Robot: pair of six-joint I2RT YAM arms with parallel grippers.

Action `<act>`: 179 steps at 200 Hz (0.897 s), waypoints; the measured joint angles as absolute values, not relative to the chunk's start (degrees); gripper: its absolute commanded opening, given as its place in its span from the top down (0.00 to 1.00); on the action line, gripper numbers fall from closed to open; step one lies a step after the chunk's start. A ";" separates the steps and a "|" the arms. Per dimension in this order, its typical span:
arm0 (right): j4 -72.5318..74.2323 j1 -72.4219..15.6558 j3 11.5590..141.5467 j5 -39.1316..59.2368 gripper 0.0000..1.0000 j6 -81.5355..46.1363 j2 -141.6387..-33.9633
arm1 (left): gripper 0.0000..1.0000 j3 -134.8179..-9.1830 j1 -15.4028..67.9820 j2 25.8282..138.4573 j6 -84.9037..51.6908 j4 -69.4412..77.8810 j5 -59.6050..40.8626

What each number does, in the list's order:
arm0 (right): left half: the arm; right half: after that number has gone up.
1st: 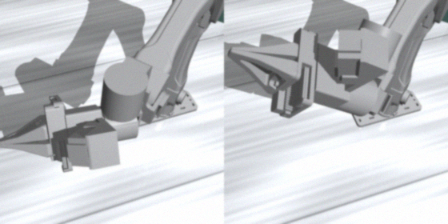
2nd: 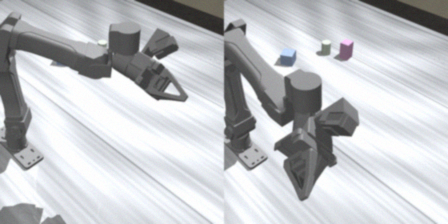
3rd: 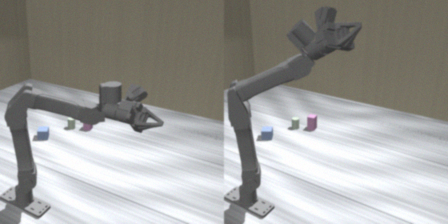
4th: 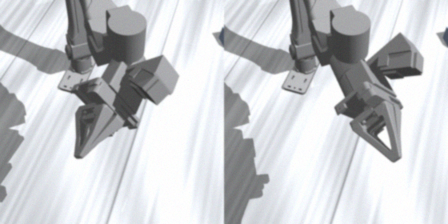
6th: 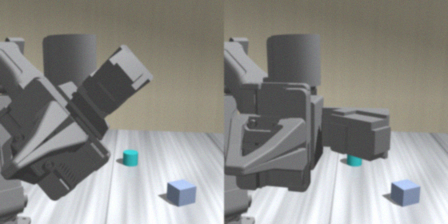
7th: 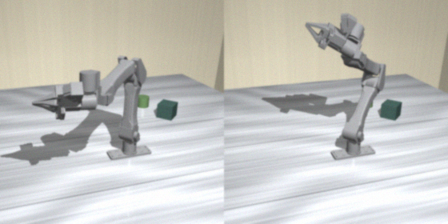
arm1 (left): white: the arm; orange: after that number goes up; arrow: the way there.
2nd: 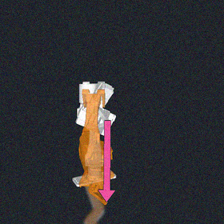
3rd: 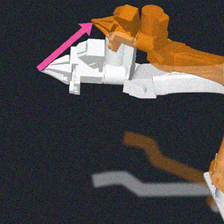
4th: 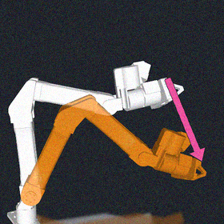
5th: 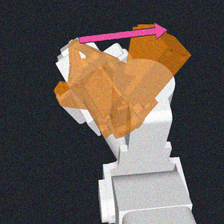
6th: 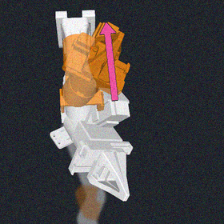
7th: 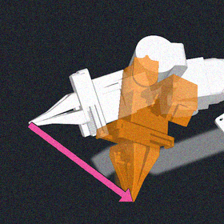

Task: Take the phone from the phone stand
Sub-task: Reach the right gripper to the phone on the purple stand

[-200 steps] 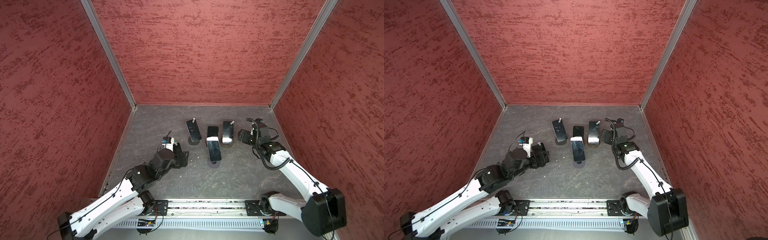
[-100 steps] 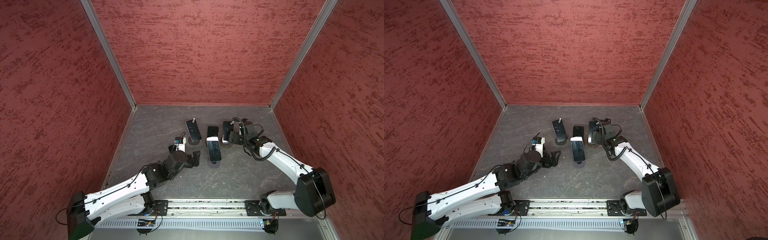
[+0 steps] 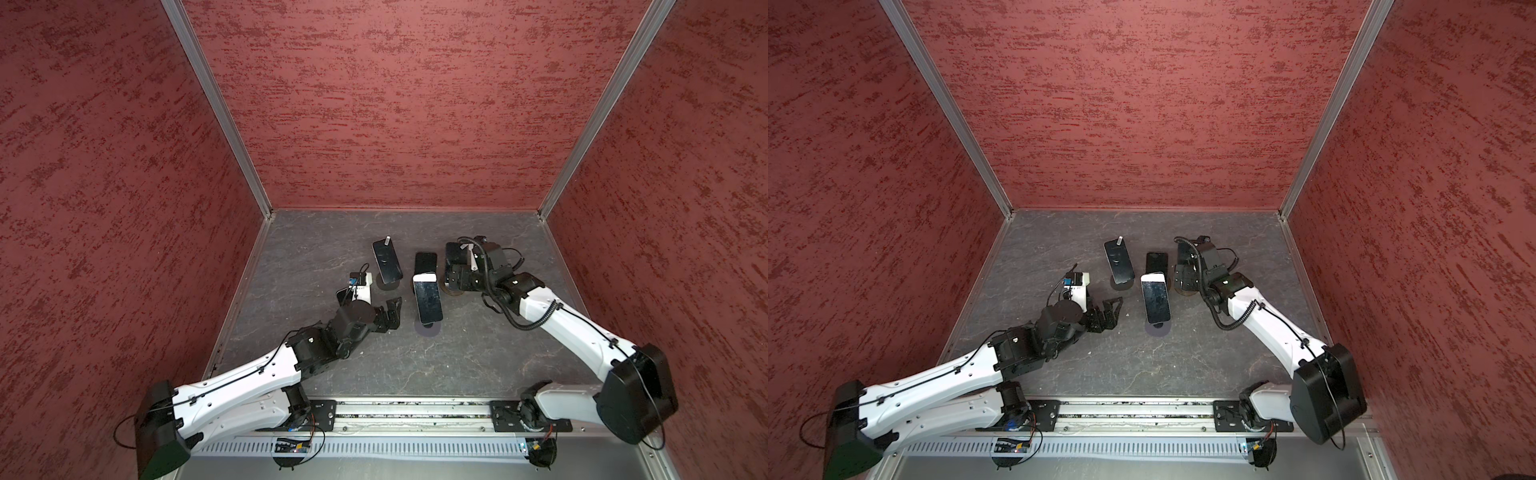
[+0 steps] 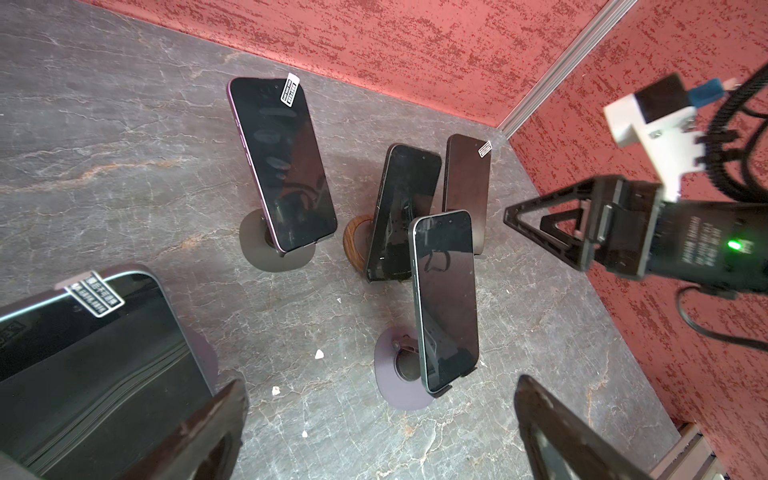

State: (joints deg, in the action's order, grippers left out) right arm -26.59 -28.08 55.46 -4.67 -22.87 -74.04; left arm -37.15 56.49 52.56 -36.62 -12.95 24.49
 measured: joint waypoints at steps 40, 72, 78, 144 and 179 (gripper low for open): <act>-28.27 -33.71 55.46 -4.21 0.01 -23.03 -72.01 | 0.01 -37.15 55.92 52.51 -36.64 -12.93 24.47; -29.52 -37.89 55.46 -4.43 0.01 -23.90 -71.99 | 0.00 -36.82 55.59 52.51 -36.64 -12.91 24.40; -29.71 -38.65 55.46 -4.64 0.01 -24.05 -72.01 | 0.01 -36.77 55.46 52.51 -36.64 -12.91 24.38; -31.18 -45.65 58.61 -10.52 0.01 -25.98 -78.70 | 0.01 -35.83 54.04 51.62 -36.67 -12.91 24.14; -31.81 -48.93 62.19 -14.66 0.01 -26.17 -83.83 | 0.01 -35.57 53.47 50.72 -36.69 -12.97 24.01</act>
